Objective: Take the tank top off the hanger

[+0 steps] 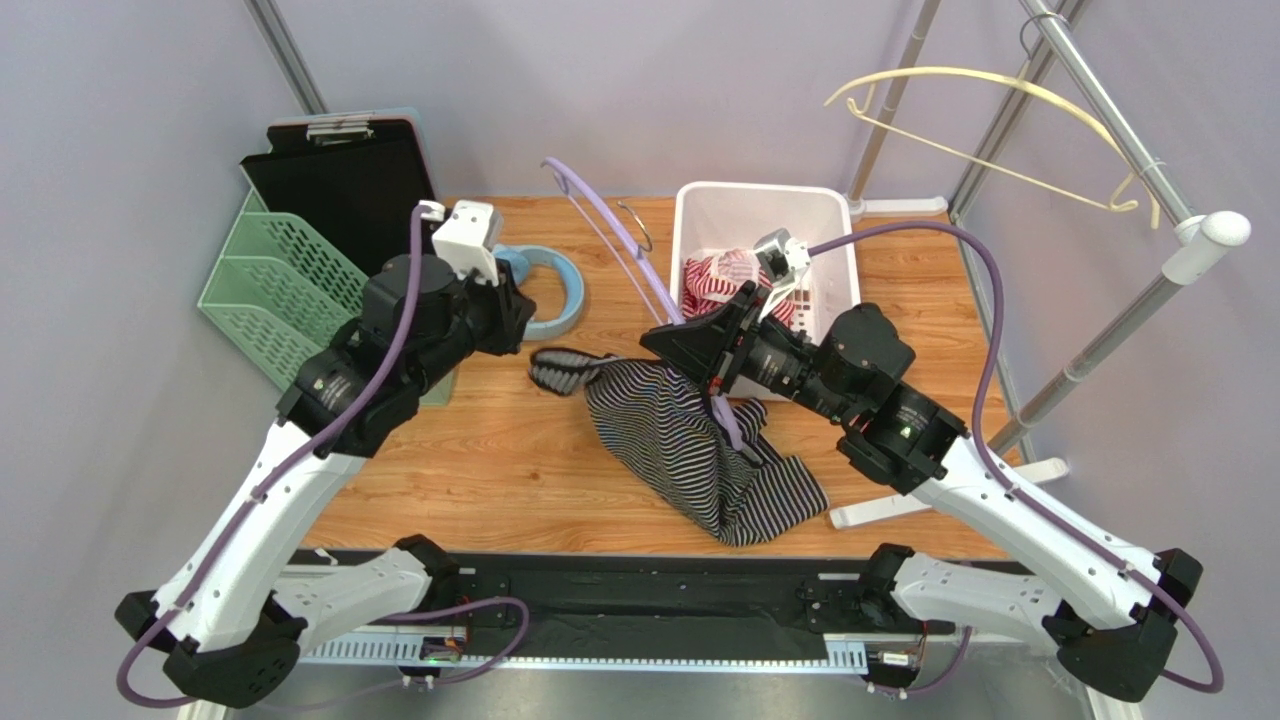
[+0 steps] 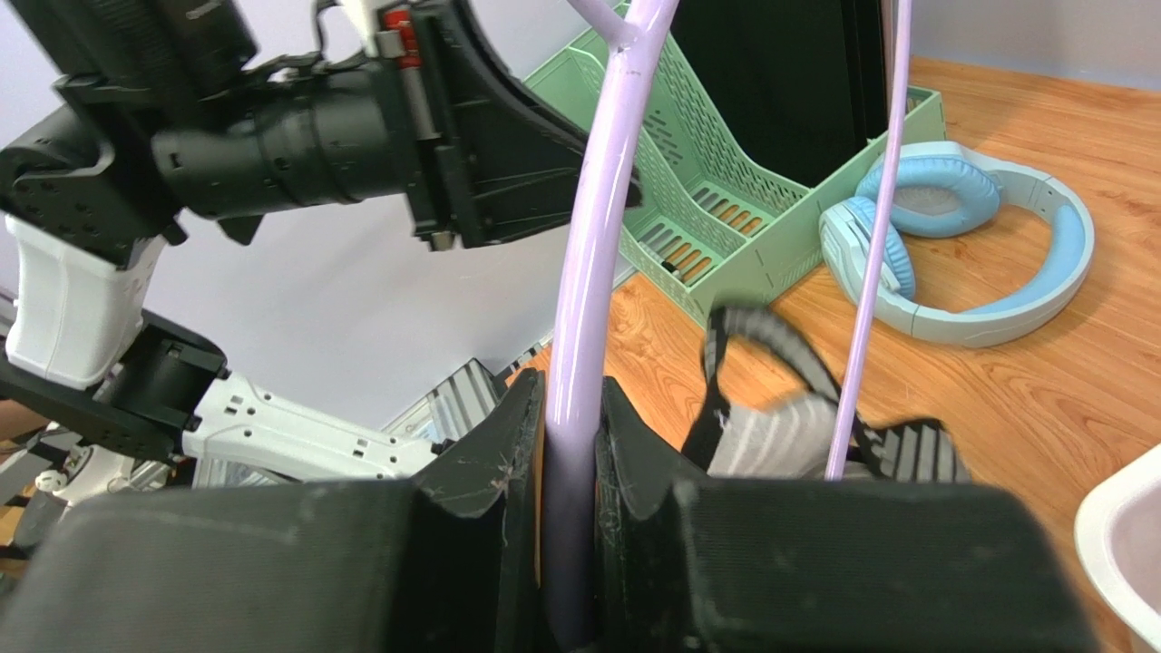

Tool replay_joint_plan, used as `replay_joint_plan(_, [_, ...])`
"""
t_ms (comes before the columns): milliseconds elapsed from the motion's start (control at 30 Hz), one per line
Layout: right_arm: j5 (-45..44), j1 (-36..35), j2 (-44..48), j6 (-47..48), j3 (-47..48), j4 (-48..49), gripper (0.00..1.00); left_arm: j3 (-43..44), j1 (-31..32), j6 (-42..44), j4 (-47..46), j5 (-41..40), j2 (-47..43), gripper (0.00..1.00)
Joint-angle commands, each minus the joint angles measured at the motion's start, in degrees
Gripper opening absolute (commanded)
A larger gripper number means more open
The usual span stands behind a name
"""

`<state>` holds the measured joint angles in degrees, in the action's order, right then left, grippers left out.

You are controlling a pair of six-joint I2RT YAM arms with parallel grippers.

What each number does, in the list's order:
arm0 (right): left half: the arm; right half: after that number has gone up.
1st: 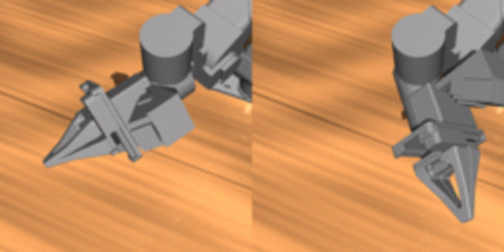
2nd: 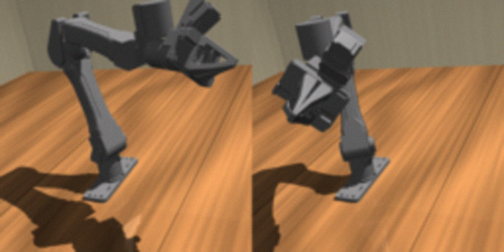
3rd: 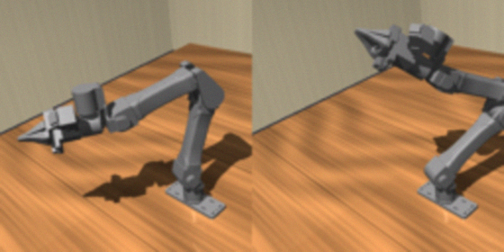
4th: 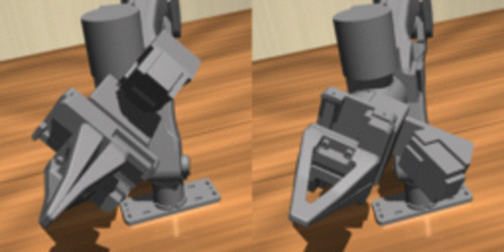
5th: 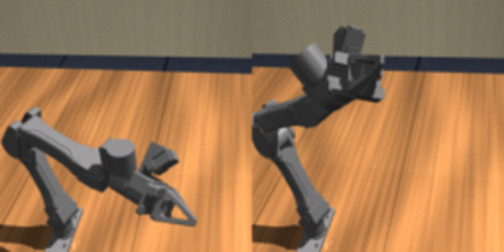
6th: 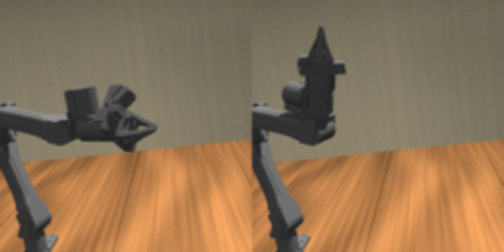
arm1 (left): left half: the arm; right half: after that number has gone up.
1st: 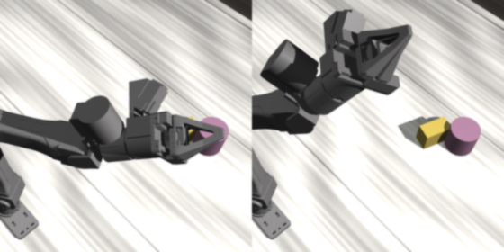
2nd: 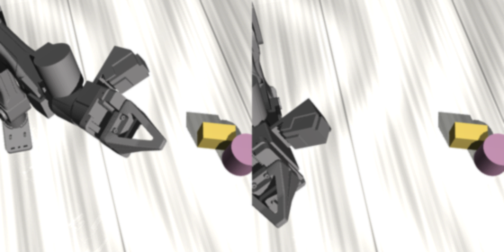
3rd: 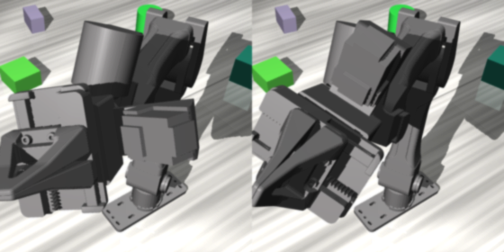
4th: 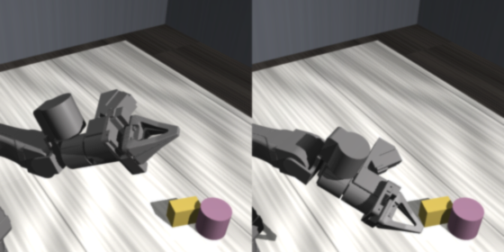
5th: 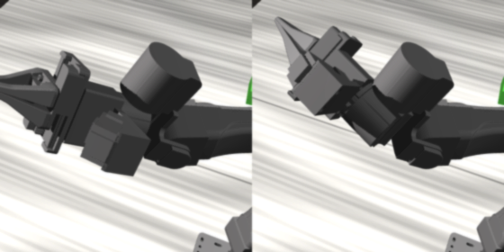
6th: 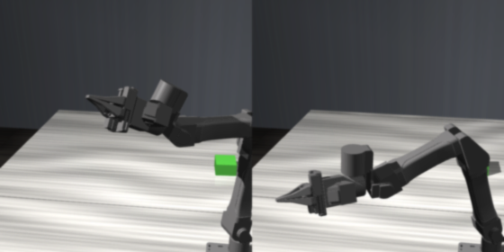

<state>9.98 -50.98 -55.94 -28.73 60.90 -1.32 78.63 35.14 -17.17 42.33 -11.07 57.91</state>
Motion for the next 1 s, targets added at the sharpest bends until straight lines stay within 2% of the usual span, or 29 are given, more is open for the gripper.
replay_joint_plan(0, [-2.2, -0.3, -0.6, -1.1, 3.9, 7.3, 0.0, 2.1, -0.2, 1.3, 0.2, 1.4, -2.5, 0.31])
replay_joint_plan(33, [-2.2, -0.3, -0.8, -1.2, 4.0, 7.0, 0.0, 1.8, -0.3, 1.1, -0.1, 2.9, -3.5, 0.36])
replay_joint_plan(200, [-2.9, -0.3, -1.3, -2.1, 3.3, 6.7, 0.0, 0.8, -0.3, -0.2, -2.5, 8.1, -6.2, 0.46])
replay_joint_plan(300, [-3.6, -0.3, -1.7, -3.0, 3.4, 6.1, 0.0, -1.2, -0.2, -0.5, -5.5, 14.6, -8.7, 0.57])
replay_joint_plan(333, [-3.9, -0.3, -1.7, -3.9, 3.6, 5.7, 0.0, -3.4, -0.3, -0.6, -6.9, 19.4, -9.4, 0.62])
replay_joint_plan(467, [-8.6, -0.3, -2.3, -7.0, 5.8, 1.8, 0.0, -9.7, -0.2, -1.0, -15.7, 29.2, -12.4, 0.7])
replay_joint_plan(600, [-7.5, -0.3, -3.2, -7.7, 7.8, -2.5, 0.0, -11.2, -0.2, -3.9, -16.7, 28.1, -13.0, 0.73])
replay_joint_plan(667, [-7.3, -0.3, -3.1, -7.3, 7.7, -3.2, 0.0, -10.9, -0.3, -8.3, -18.1, 27.5, -12.9, 0.75])
replay_joint_plan(733, [-7.3, -0.3, -2.9, -7.0, 7.5, -4.0, 0.0, -11.0, -0.2, -12.7, -22.3, 30.1, -13.0, 0.76])
replay_joint_plan(967, [-3.7, -0.3, -3.1, -8.9, 6.6, -3.3, 0.0, -6.7, -0.2, -21.2, -28.1, 28.8, -7.6, 0.77])
